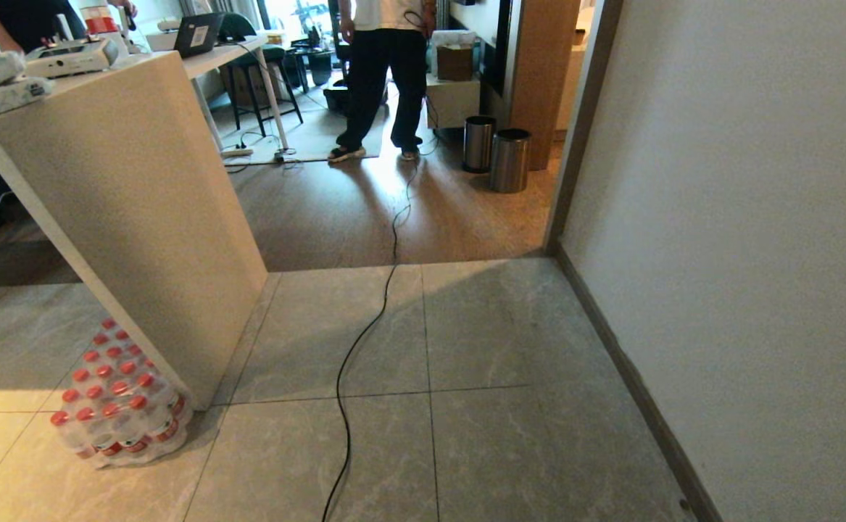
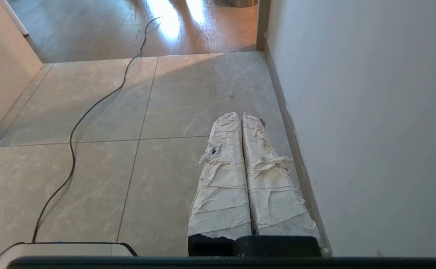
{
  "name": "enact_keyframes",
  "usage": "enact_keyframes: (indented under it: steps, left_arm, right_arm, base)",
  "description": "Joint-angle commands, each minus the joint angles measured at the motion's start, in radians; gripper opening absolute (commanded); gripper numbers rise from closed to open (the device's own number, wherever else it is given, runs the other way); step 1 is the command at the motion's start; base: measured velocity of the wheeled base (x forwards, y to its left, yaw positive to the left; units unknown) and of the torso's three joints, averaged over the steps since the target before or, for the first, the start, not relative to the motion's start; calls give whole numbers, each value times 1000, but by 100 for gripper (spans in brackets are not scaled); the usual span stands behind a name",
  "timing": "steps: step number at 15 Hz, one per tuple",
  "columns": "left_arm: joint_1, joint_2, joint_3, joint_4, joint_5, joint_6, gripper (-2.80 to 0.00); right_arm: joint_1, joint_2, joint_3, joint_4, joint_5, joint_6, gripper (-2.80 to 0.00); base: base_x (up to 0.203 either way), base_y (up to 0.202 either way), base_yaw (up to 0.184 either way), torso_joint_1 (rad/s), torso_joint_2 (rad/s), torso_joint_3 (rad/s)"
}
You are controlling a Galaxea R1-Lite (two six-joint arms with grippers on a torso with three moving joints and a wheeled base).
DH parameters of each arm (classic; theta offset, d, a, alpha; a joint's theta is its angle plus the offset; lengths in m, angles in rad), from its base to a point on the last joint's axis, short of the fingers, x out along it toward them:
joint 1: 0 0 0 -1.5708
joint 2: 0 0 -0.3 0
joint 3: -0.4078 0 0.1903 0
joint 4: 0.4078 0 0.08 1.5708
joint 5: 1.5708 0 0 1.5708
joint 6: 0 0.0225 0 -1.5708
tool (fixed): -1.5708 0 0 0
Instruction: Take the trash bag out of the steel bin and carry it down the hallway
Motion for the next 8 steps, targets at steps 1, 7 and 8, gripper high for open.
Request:
enact_keyframes:
  steps: [1, 7, 8]
  left_arm:
    - [0, 0, 11, 0, 0, 0, -280]
    - [0, 0, 11, -3, 0, 8, -280]
    - [0, 0, 11, -3, 2, 7, -280]
  right_arm:
    - [0, 1, 0, 0, 0, 0, -280]
    - [0, 1, 0, 0, 0, 0, -280]
    - [0, 1, 0, 0, 0, 0, -280]
  base:
    - [0, 0, 0, 0, 0, 0]
    - [0, 0, 0, 0, 0, 0]
    - [0, 0, 0, 0, 0, 0]
